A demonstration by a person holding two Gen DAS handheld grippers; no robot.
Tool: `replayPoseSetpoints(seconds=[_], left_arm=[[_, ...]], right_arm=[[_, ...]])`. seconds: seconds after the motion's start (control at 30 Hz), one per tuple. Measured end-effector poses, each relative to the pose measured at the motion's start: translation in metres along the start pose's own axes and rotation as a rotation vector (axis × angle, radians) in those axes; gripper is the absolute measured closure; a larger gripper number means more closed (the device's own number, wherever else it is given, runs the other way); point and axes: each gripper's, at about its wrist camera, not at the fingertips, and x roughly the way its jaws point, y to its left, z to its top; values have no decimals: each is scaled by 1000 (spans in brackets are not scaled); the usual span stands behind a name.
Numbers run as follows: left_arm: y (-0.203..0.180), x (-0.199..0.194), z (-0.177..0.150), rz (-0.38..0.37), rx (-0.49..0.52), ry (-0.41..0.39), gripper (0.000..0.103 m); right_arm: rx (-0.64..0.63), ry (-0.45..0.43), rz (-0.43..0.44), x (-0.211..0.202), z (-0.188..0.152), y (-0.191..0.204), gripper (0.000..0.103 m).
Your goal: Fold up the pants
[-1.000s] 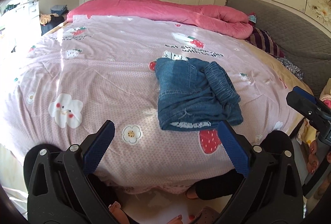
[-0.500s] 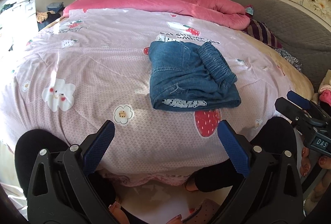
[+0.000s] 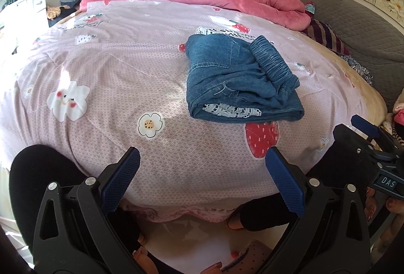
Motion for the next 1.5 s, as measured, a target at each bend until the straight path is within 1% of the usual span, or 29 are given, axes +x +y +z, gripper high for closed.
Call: replayPoseSetpoints(seconds=[0.43, 0.63, 1.5], left_arm=[[-3, 3, -1, 25, 13, 18, 10], [-1, 3, -1, 22, 5, 22, 10], [-2, -2, 0, 48, 9, 13, 10]], right_arm=[[5, 15, -13, 2, -2, -1, 5], [9, 19, -16, 3, -1, -2, 5], [4, 17, -18, 3, 0, -1, 5]])
